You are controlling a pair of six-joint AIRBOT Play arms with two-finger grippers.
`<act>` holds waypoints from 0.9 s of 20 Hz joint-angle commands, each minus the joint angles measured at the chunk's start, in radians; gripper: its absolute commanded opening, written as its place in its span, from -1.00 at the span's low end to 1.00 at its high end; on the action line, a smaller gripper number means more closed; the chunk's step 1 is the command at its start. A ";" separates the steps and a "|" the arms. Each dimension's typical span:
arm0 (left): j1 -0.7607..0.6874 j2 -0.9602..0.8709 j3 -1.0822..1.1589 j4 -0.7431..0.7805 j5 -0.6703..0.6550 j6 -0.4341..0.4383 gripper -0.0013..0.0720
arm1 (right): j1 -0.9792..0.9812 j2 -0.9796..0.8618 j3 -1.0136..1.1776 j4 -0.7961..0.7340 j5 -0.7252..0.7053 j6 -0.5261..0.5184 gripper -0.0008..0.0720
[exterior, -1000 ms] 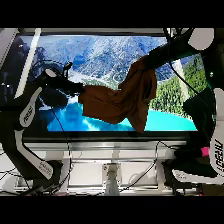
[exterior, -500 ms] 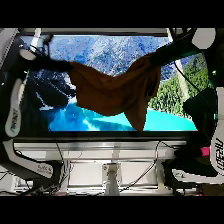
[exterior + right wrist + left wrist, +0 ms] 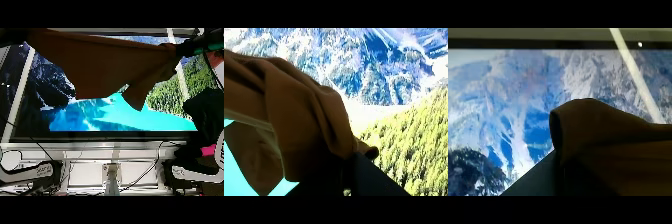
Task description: Fold the clothes and pants, and hang the long-sleeved shirts on hangers.
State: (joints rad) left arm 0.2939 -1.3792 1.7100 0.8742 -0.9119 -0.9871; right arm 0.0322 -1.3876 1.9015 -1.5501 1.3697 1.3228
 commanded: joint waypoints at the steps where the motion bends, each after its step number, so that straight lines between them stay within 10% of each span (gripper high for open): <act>1: 0.018 0.082 0.003 0.008 0.075 0.000 -0.92 | -0.014 0.035 0.002 0.082 0.006 -0.042 -0.93; 10: 0.019 0.352 0.003 0.012 0.093 0.000 -0.92 | 0.078 0.355 0.002 0.165 0.177 0.026 -0.93; 18: 0.019 0.340 -0.010 0.196 -0.219 -0.091 -0.92 | 0.124 0.396 -0.035 0.187 0.173 0.082 -0.93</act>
State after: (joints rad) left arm 0.3126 -1.0130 1.7081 1.0073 -1.0260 -1.0477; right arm 0.1482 -0.9810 1.8885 -1.3602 1.5406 1.3911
